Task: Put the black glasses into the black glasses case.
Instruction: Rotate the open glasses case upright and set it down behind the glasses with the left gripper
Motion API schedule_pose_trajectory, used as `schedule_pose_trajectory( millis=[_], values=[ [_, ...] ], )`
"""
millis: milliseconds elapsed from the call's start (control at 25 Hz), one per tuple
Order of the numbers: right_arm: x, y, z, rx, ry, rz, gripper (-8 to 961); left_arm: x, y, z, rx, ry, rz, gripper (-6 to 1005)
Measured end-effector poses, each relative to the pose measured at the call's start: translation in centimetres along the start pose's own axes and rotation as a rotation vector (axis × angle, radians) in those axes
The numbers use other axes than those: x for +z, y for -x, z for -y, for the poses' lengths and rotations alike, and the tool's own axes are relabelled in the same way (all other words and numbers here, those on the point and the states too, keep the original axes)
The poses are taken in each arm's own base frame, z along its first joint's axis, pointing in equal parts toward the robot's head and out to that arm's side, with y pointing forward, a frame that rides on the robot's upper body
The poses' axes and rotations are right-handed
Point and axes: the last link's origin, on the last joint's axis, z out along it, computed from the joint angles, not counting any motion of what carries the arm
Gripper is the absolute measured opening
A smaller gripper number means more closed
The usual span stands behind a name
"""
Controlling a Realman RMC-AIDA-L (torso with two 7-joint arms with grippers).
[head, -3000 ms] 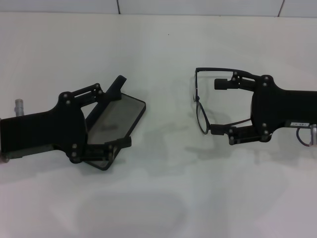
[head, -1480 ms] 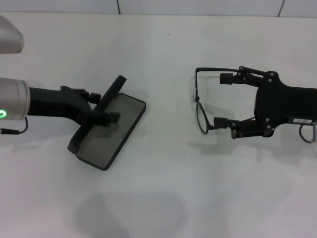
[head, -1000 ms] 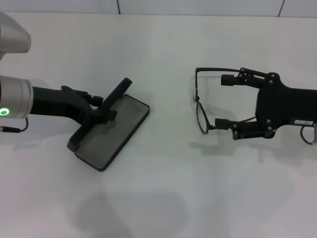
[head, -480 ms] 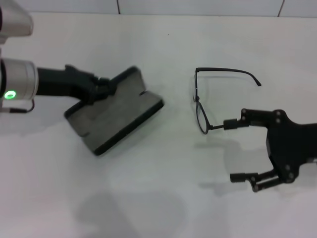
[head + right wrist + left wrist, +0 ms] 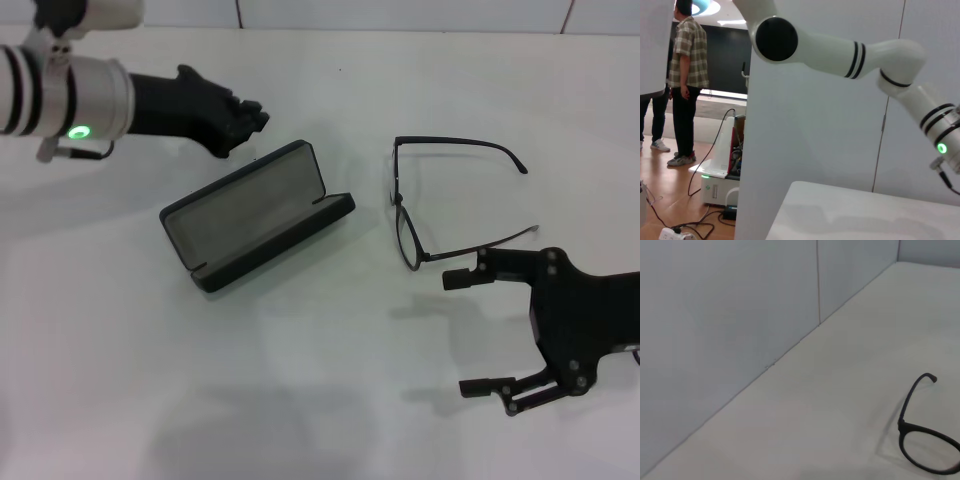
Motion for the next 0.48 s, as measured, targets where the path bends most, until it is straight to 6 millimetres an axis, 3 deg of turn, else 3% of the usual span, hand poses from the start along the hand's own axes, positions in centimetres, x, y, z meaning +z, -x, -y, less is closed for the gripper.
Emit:
schedule_pose_trajectory(
  millis=[240,480],
  values=[
    [-0.3,-0.6,-0.6,-0.003,-0.023,-0.012,888,0.5,-1.8,0.3,-0.004,0.016,0.027,104],
    [-0.3,-0.8,-0.6,0.0,-0.034,-0.021,888,0.3,-2.1,-0.3,-0.084,0.098,0.211,116]
  ],
)
